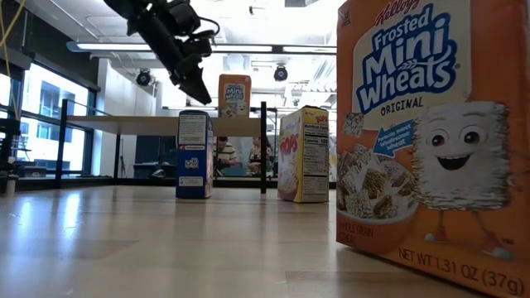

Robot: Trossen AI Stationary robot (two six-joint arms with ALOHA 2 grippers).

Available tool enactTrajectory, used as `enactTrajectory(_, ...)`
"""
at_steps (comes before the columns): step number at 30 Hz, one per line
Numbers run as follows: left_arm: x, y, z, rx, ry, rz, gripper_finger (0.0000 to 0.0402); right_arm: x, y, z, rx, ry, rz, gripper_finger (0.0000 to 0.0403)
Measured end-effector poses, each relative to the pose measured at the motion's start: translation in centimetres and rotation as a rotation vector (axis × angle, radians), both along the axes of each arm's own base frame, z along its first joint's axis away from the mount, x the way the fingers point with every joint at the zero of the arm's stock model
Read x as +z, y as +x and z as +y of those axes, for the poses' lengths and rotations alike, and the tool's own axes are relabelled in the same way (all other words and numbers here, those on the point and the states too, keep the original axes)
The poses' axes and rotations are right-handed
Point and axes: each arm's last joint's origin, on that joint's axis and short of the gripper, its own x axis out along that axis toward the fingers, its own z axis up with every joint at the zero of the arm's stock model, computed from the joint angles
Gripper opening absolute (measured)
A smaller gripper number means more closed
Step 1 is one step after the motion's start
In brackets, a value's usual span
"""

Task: Stack cereal on shelf
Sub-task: Put the middle blue cereal box on the shelf

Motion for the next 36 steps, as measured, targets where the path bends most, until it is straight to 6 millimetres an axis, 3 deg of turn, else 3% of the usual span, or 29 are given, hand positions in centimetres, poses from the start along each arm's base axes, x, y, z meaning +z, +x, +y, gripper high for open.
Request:
enactTrajectory(19, 4.0, -2.0, -5.1, -0.055, 0.004, -0.111, 0.0216, 0.0, 0.0, 0.0, 0.000, 0.000, -0.001, 0.0248)
enactTrajectory(36, 3.7, -1.8, -7.9, -0.045, -0.148, -0.100, 0.0216, 0.0, 0.0, 0.0, 0.000, 0.000, 0.000, 0.0248)
